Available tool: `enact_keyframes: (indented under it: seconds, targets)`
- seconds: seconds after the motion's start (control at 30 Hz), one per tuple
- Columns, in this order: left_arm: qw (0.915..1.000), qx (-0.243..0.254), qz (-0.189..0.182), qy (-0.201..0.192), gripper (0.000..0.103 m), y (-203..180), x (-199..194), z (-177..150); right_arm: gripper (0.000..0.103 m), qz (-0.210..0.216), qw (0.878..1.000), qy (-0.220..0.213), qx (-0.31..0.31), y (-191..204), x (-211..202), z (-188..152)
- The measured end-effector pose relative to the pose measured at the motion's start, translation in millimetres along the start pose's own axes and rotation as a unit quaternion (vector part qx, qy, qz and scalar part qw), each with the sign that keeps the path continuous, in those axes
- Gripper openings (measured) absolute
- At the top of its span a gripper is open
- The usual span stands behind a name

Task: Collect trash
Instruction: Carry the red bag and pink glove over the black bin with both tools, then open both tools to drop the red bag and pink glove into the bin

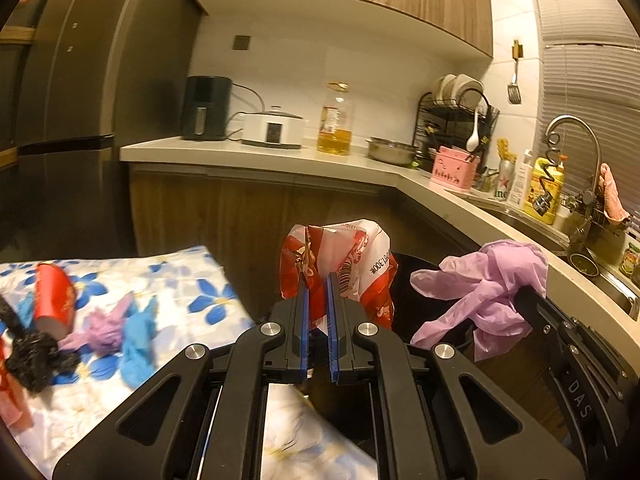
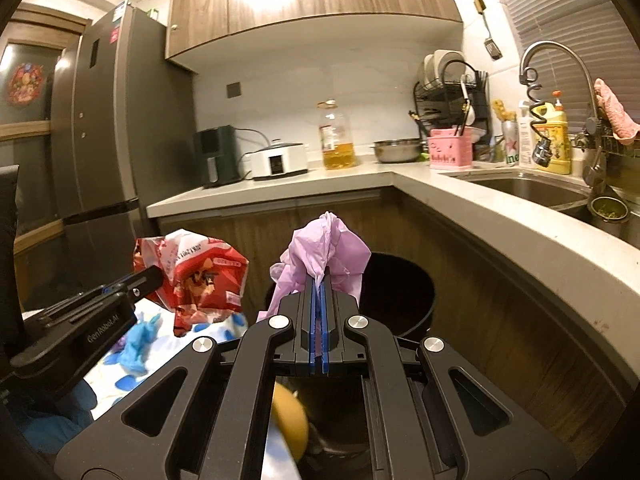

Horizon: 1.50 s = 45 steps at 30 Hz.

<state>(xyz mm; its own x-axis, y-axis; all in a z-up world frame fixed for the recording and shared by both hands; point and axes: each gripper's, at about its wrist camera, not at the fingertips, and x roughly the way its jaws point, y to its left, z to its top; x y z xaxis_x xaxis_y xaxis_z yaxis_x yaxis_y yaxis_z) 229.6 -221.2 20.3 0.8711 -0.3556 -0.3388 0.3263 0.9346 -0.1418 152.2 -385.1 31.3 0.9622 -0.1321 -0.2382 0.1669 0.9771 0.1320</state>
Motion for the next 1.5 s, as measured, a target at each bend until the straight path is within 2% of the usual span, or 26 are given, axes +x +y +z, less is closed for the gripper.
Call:
enact_keyframes:
  seconds: [0.53,1.23,1.37,1.47,1.5]
  targets:
    - [0.9994,0.005,-0.033,0.002,0.007,-30,52,13,0.002,-0.027,1.000,0.003,0.006,-32,43,20]
    - [0.9986,0.009,-0.037,0.036,0.010,-39,95,1,0.003,-0.029,0.999,0.027,0.003,-43,81,18]
    - [0.9986,0.007,-0.034,0.039,0.014,-38,98,-1,0.003,-0.029,0.999,0.039,0.003,-44,89,16]
    - [0.9986,0.006,-0.034,0.041,0.029,-36,100,-2,0.008,-0.032,0.999,0.044,0.003,-46,93,15]
    - [0.9985,0.004,-0.034,0.043,0.030,-35,100,-2,0.009,-0.033,0.998,0.046,0.005,-47,94,14]
